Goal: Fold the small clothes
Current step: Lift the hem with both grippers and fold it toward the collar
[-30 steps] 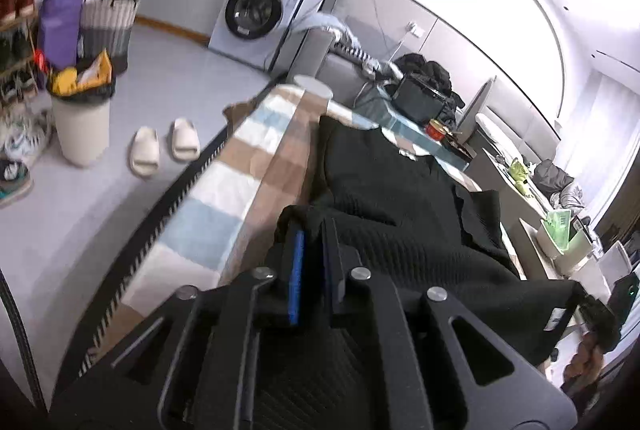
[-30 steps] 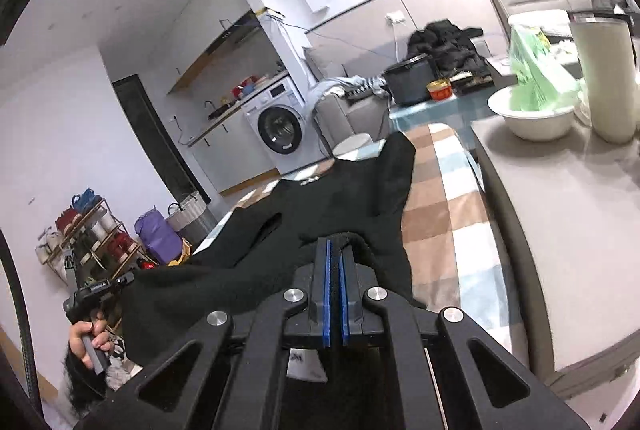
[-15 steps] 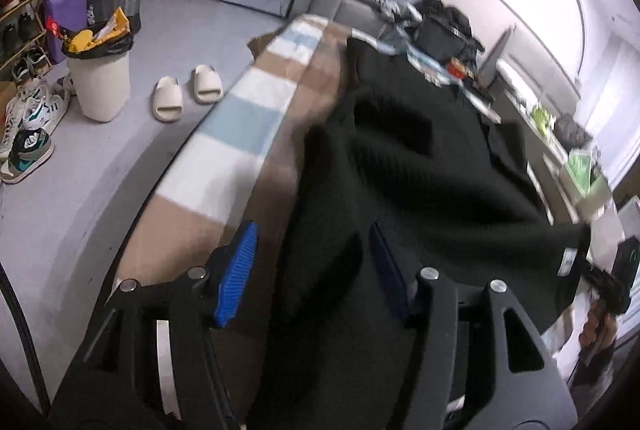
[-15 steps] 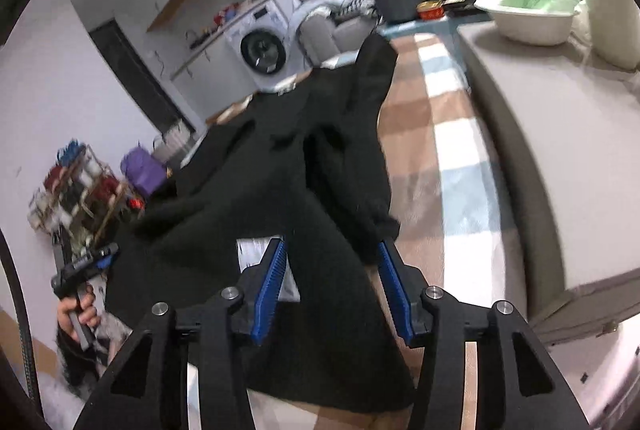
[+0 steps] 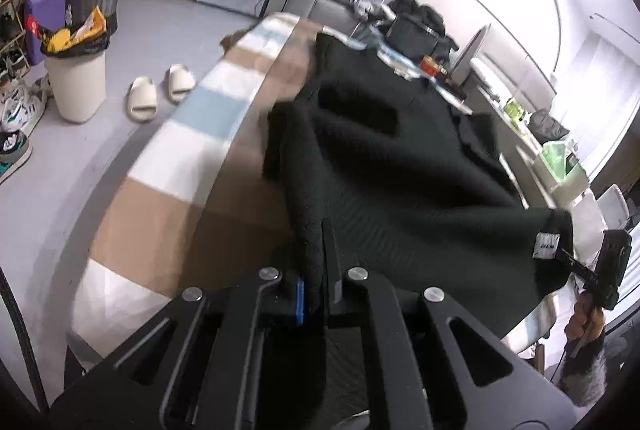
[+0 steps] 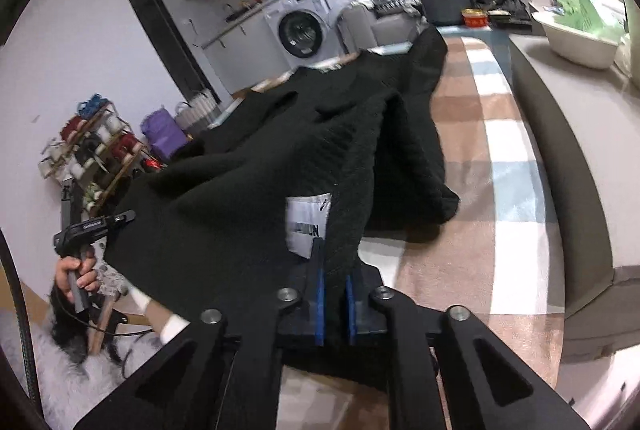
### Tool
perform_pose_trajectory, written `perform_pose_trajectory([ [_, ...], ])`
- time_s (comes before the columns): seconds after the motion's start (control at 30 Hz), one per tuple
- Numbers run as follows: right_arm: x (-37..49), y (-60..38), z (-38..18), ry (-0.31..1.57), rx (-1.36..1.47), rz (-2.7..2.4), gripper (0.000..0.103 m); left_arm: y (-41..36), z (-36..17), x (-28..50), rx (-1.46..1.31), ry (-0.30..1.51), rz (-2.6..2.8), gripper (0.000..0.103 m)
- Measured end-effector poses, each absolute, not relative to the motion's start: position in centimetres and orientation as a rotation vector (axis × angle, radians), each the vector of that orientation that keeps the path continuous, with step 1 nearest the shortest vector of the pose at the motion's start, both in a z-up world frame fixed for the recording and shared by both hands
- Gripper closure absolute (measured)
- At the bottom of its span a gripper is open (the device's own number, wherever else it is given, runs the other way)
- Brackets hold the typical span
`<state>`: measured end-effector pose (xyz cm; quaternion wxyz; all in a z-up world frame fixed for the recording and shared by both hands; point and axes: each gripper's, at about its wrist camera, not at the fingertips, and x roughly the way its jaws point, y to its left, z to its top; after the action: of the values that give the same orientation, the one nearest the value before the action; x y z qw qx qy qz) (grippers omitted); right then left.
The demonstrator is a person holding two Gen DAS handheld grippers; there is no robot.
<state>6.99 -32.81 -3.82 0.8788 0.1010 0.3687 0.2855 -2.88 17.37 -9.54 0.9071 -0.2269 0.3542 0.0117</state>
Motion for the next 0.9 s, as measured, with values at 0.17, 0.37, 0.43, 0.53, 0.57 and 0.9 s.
perform_pose_trajectory([
  [0.17,4.9,-32.9,-1.6,0.677,0.311,0.738,0.096,19.1,-6.8,-4.2,-0.565,0.631,0.005,0.100],
  [0.37,4.8,-34.1,-0.7,0.607,0.526,0.884,0.096,19.6,-5.4,-4.6,-0.566,0.596,0.024,0.100],
  [0.43,4.9,-34.4,-0.7,0.594,0.565,0.877,0.096,19.7,-5.2,-4.7,-0.577,0.588,0.014,0.100],
  [0.53,5.0,-34.9,-0.3,0.563,0.598,0.851,0.096,19.7,-4.4,-4.7,-0.577,0.559,0.005,0.100],
  [0.57,5.1,-35.1,0.0,0.549,0.608,0.832,0.096,19.8,-3.9,-4.4,-0.584,0.550,0.001,0.100],
  [0.9,5.3,-38.2,3.2,0.415,0.640,0.713,0.096,20.2,-0.8,-1.2,-0.641,0.532,-0.023,0.100],
])
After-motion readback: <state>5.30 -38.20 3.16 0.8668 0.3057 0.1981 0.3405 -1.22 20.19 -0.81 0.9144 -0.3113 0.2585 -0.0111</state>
